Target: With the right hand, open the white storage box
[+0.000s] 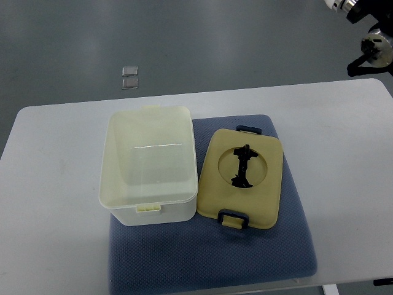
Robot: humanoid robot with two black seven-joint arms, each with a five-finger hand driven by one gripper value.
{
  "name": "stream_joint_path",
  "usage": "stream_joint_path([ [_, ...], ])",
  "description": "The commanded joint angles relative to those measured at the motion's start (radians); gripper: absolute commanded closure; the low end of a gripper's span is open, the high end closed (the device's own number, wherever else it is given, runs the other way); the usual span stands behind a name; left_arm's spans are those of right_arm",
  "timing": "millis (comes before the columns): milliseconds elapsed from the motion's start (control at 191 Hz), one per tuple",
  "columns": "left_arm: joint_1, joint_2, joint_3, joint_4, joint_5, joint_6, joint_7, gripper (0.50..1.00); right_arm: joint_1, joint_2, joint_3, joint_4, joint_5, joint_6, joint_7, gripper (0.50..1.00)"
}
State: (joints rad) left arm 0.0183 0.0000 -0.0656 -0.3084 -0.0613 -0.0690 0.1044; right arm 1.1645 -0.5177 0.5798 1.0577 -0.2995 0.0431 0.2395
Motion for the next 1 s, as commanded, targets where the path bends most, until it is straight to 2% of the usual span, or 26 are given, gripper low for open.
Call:
stream_joint_path([
  [0,0.002,0.0,0.0,0.0,-0.002,0.0,0.0,0.5,-0.08,0.084,0.124,-0.059,0.332,-0.02,-0.063,0.574],
  [157,0.002,0.0,0.0,0.0,-0.002,0.0,0.0,0.5,-0.264,0.159,0.244,-0.113,0.618,0.057,-0.039,0.572],
  [267,0.002,0.0,0.0,-0.001,-0.002,0.0,0.0,0.5,-0.411,0.208,0.339,-0.113,0.632,0.147,0.018,0.572],
  [341,0.002,0.0,0.0,-0.001,-0.002,0.0,0.0,0.5,-0.462,0.24,0.353,-0.117,0.625,0.192,0.024,0.572],
  [545,0.002,0.0,0.001,-0.004,0.0,0.0,0.0,0.5,-0.505,0.266,0.351,-0.145,0.563,0.247,0.029,0.572],
  [996,0.002,0.0,0.0,-0.026,-0.002,0.0,0.0,0.5,-0.453,0.372,0.351,-0.334,0.324,0.242,0.034,0.572],
])
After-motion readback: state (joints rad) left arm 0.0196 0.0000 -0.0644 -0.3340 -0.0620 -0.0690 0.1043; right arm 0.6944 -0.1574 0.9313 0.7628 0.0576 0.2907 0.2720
